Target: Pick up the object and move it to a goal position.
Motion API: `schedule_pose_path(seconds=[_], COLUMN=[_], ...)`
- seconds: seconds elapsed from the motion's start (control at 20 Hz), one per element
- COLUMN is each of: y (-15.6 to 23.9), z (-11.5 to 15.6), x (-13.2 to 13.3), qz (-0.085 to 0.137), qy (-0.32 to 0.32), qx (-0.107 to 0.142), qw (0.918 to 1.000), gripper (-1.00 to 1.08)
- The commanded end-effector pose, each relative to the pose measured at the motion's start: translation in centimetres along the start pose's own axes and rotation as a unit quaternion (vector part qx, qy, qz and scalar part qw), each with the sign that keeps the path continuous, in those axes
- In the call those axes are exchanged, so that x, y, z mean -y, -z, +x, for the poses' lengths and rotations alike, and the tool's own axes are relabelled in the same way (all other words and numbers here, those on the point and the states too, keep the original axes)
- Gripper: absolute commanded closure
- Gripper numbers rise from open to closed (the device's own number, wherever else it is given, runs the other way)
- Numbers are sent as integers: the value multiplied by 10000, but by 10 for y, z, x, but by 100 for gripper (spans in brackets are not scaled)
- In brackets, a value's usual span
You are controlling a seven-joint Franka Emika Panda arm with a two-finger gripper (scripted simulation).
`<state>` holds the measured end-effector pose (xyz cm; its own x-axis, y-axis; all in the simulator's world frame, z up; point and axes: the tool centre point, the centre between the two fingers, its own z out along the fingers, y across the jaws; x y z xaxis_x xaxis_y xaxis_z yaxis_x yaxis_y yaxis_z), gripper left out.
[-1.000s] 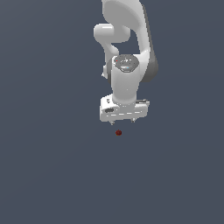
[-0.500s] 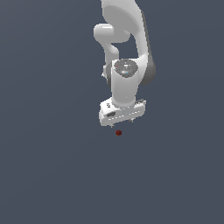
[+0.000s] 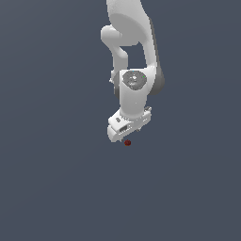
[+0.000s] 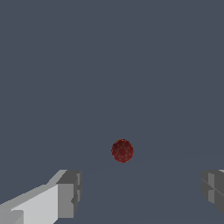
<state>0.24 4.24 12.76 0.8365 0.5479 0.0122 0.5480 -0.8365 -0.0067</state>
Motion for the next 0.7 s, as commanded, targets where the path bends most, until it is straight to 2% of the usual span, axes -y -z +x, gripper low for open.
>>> schedule_pose_path(seconds=[0.0,0.3,0.65], y=[-5,-18,-32], z=[-1,-4,-8], x=[0,0,0], qz=[-9,-22,-25], qy=[369,1232,2230], qx=[13,41,64], qw=[9993,9924,9748], gripper=[-92,-92,-92])
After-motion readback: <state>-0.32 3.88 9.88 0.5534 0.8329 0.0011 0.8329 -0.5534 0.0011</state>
